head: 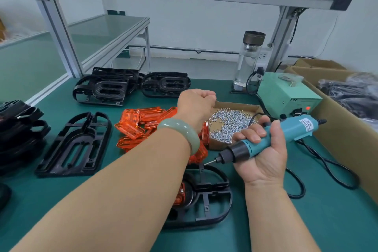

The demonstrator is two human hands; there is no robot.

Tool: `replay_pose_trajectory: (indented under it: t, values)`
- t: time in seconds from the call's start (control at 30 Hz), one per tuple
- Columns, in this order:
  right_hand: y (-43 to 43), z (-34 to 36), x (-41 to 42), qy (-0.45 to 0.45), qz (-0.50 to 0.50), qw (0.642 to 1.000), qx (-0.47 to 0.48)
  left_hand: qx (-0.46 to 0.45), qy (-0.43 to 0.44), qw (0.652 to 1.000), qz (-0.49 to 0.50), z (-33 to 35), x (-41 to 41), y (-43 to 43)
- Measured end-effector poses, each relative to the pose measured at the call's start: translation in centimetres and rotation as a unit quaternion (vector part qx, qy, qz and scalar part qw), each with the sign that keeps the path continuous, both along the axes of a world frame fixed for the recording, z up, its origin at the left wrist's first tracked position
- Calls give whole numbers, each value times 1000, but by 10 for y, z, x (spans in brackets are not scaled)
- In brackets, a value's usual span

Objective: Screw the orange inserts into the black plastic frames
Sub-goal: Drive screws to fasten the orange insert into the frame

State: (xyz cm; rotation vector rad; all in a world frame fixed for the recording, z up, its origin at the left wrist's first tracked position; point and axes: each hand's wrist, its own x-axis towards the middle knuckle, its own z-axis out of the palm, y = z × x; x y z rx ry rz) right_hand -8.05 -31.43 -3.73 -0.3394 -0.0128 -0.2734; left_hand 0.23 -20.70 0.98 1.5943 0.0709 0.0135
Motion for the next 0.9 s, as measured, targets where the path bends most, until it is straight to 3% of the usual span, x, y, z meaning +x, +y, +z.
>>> replay_pose_trajectory:
  t: [0.17, 0.43, 0.67, 0.9]
  values:
    - [1, 1, -2, 0, -4, 1000, 6, -170, 72, 983, 16, 11, -22, 32]
    - [5, 8, -14, 2, -38, 999, 19, -171, 21, 985, 18, -1, -106, 89]
    - [24, 27, -27, 20, -74, 997, 16, -222, 85, 971, 29, -20, -158, 95]
    - [42, 38, -44, 31, -86, 996, 9, -333, 163, 928, -27, -18, -172, 85]
